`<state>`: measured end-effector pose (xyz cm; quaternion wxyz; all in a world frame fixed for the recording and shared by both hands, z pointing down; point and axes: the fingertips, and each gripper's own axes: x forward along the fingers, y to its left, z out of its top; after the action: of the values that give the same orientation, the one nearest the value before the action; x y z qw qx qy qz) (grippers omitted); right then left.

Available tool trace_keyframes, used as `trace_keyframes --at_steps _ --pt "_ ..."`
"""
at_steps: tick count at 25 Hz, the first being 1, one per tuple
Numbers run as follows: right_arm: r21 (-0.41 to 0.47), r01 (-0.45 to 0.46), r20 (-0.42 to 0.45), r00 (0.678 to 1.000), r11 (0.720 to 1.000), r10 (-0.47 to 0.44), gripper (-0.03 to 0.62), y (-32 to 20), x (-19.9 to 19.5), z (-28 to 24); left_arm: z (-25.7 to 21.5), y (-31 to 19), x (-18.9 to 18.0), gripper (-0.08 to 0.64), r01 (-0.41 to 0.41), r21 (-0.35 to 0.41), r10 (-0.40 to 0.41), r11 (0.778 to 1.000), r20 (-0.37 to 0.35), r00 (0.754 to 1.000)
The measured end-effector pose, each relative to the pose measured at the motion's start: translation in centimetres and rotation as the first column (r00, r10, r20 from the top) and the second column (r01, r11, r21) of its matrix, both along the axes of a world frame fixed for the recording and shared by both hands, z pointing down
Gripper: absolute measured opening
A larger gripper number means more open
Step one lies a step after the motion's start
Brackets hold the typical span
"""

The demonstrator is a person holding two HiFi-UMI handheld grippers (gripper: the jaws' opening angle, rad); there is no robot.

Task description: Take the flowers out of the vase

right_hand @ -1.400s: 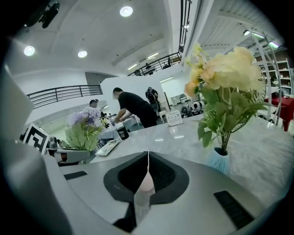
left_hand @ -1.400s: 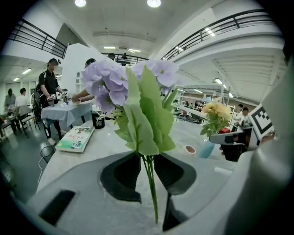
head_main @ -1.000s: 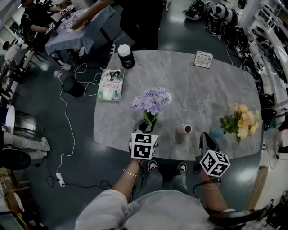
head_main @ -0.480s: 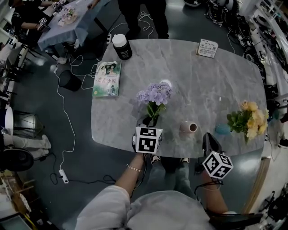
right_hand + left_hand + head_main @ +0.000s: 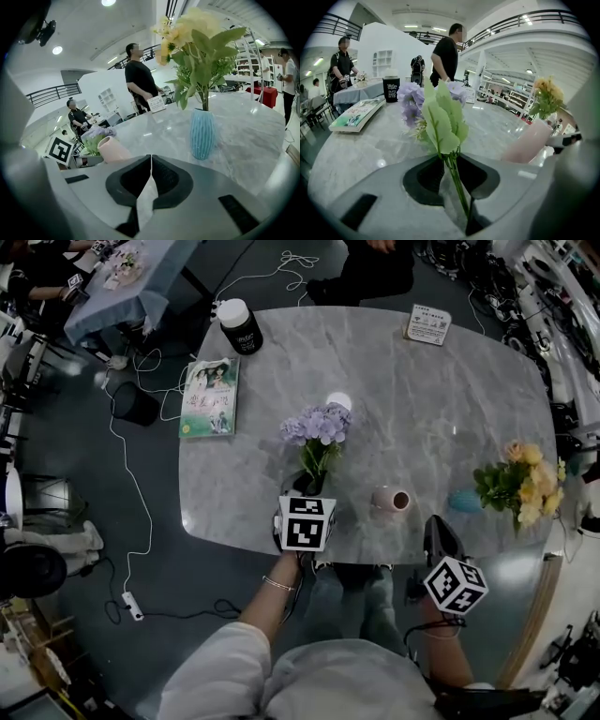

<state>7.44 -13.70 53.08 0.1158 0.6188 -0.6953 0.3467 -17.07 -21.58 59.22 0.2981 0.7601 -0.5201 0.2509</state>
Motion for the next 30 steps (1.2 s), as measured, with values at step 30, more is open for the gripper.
trace_keyframes --at_steps 30 --pt "-0.031 0.008 0.018 1.000 0.999 -0.008 0.011 1.3 0.0 1.3 2.2 0.0 0.8 0.100 -0.019 0.002 0.019 1.000 -0.007 1.000"
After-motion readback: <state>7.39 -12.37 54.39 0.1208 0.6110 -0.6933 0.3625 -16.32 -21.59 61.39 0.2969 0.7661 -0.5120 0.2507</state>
